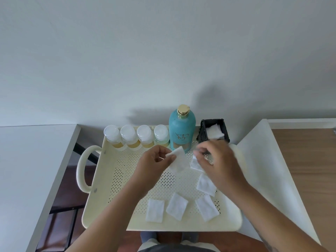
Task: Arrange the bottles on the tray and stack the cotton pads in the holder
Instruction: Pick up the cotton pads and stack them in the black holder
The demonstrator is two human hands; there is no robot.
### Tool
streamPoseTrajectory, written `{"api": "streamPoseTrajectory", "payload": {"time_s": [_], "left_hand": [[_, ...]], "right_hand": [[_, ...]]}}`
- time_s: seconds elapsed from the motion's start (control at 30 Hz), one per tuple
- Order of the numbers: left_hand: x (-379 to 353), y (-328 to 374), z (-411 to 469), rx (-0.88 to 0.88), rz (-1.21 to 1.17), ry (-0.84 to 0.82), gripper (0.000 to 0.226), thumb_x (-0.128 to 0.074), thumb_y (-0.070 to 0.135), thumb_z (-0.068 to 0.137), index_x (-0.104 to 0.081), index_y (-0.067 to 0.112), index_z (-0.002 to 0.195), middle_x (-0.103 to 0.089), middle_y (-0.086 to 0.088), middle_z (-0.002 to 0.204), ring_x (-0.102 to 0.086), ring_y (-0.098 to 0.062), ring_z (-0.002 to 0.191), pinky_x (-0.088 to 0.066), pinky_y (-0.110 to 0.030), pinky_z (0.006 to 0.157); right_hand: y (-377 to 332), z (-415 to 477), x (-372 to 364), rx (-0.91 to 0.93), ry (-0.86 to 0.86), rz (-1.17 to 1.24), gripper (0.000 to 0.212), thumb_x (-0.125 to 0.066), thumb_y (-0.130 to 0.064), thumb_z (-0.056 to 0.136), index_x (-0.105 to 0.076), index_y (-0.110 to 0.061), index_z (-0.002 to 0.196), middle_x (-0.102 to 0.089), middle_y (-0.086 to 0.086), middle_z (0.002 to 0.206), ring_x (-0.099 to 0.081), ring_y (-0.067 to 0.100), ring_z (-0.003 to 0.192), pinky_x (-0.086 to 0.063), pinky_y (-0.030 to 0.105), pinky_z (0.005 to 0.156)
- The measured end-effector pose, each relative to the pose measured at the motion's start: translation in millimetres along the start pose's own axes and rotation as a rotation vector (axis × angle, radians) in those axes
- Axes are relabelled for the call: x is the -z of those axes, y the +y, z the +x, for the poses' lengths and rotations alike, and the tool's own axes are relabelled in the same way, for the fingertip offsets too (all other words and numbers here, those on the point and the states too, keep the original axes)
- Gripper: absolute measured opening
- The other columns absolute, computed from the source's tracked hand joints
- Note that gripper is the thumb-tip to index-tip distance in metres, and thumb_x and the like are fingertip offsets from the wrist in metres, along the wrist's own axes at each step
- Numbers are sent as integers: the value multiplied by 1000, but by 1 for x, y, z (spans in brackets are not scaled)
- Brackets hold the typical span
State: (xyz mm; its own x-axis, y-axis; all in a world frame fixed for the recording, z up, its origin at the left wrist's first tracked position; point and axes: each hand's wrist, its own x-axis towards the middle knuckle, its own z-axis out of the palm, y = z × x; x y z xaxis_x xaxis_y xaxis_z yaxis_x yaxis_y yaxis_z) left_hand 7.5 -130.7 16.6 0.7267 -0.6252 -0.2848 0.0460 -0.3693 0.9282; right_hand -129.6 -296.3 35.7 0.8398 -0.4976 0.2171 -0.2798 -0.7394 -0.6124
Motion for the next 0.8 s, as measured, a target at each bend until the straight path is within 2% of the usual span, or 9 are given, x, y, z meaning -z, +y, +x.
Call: {"api": "streamPoseTrajectory", "payload": {"time_s": [0.07, 0.17, 0.27, 0.37, 0.53, 0.6, 0.7, 0.8], "left_hand": [[0, 2, -3, -10, -19, -29, 6, -74, 31, 83, -69, 32, 83, -69, 7, 70, -57, -9, 65, -47, -23, 60], [2, 1, -7, -7, -33, -57, 6, -76, 31, 82, -70, 29, 83, -69, 6, 71, -56, -10, 67, -47, -28, 63], [9, -2, -14, 12, -38, -61, 8, -76, 32, 81, -71, 27, 85, -68, -1, 74, -55, -16, 69, -46, -36, 66], [21, -9, -22, 32, -39, -41, 10, -77, 29, 81, -71, 24, 87, -71, -1, 78, -56, -16, 70, -49, -35, 69], [55, -37, -35, 108, 118, 95, 14, -77, 32, 81, -68, 27, 90, -69, 11, 77, -55, -1, 60, -47, -18, 61], [71, -51, -41, 159, 217, 136, 12, -75, 34, 83, -67, 31, 91, -69, 11, 84, -57, 0, 63, -48, -20, 63], [92, -72, -51, 222, 424, 145, 9, -71, 32, 85, -64, 34, 90, -68, 15, 90, -61, -5, 78, -51, -28, 76], [103, -87, -61, 220, 588, 99, 12, -68, 22, 87, -64, 32, 92, -66, 18, 91, -56, 1, 76, -48, -27, 79]], "right_hand": [[-11, -10, -9, -161, -186, 254, 22, -62, -43, 87, -62, -30, 104, -61, -17, 95, -50, 0, 96, -37, 9, 77], [-16, -16, -22, -320, -245, 433, 18, -64, -43, 86, -62, -33, 101, -64, -18, 94, -55, -2, 89, -38, 9, 68], [-19, -17, -31, -389, -253, 518, 5, -65, -35, 87, -63, -30, 88, -65, -16, 84, -57, -1, 82, -42, 11, 69], [-22, -18, -39, -399, -285, 531, 5, -64, -32, 88, -63, -28, 85, -66, -9, 84, -58, 1, 79, -44, 14, 71], [-31, -17, -56, -384, -310, 529, 6, -62, -30, 90, -62, -26, 84, -67, -3, 85, -58, 3, 77, -41, 7, 63], [-34, -18, -64, -374, -322, 521, 7, -62, -29, 90, -62, -27, 84, -67, -3, 84, -58, 3, 76, -41, 7, 63], [-39, -18, -76, -376, -330, 522, 8, -61, -29, 89, -61, -27, 82, -67, -1, 81, -58, 5, 72, -41, 9, 60], [-43, -19, -85, -376, -344, 519, 9, -61, -29, 89, -61, -27, 81, -66, -1, 80, -57, 5, 71, -41, 9, 59]]}}
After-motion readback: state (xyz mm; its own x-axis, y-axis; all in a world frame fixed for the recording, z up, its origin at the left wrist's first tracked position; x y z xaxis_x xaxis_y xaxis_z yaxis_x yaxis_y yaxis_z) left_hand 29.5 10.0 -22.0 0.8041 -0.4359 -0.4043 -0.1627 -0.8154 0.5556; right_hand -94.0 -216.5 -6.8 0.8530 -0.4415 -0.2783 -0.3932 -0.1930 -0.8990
